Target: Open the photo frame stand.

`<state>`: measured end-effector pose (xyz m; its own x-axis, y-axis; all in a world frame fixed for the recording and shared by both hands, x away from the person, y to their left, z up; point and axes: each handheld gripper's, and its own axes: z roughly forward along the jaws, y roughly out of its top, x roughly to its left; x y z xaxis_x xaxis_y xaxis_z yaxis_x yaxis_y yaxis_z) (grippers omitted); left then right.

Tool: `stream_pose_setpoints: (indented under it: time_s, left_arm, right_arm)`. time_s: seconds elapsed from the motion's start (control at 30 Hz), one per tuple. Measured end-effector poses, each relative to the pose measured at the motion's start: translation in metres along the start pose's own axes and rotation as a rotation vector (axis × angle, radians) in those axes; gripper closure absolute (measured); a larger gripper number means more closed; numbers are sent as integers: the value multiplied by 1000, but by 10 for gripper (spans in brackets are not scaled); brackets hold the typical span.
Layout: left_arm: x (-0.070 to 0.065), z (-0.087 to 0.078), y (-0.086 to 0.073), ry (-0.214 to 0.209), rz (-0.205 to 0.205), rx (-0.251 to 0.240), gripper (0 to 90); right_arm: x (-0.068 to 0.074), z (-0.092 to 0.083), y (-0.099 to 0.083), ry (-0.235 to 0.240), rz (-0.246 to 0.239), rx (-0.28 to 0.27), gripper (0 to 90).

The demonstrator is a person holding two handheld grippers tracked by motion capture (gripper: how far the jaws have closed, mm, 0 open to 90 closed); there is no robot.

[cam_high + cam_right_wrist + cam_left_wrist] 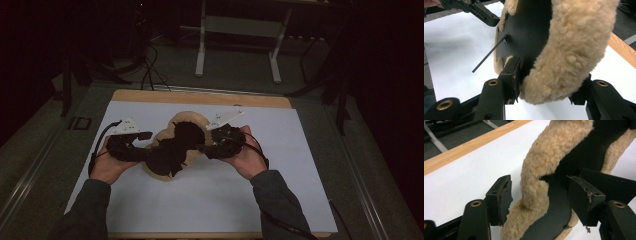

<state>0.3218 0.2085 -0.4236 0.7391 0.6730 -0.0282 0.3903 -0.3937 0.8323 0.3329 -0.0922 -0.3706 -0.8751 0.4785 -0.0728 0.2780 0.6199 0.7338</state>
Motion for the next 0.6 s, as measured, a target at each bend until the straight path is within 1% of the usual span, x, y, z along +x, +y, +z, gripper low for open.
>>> stream_pose_setpoints:
  time_s: [0.17,0.27,0.3,0.43,0.5,0.53,0.6]
  left_arm:
    - [0,2,5,-19,16,1,351]
    - [0,4,7,-24,21,-2,315]
    - [0,5,9,-33,25,-4,310]
    - [-2,5,14,-49,45,-14,304]
    - [-2,5,15,-52,47,-20,304]
    - [-2,5,18,-69,53,-26,304]
    - [-1,5,20,-78,52,-30,260]
  right_arm:
    - [1,-1,1,7,-21,-1,519]
    - [3,-2,2,8,-39,0,523]
    - [3,-2,2,7,-43,1,524]
    - [5,-3,3,13,-63,4,529]
    - [6,-3,3,11,-67,1,529]
    - [6,-3,4,13,-74,4,531]
    - [8,-4,5,18,-95,3,535]
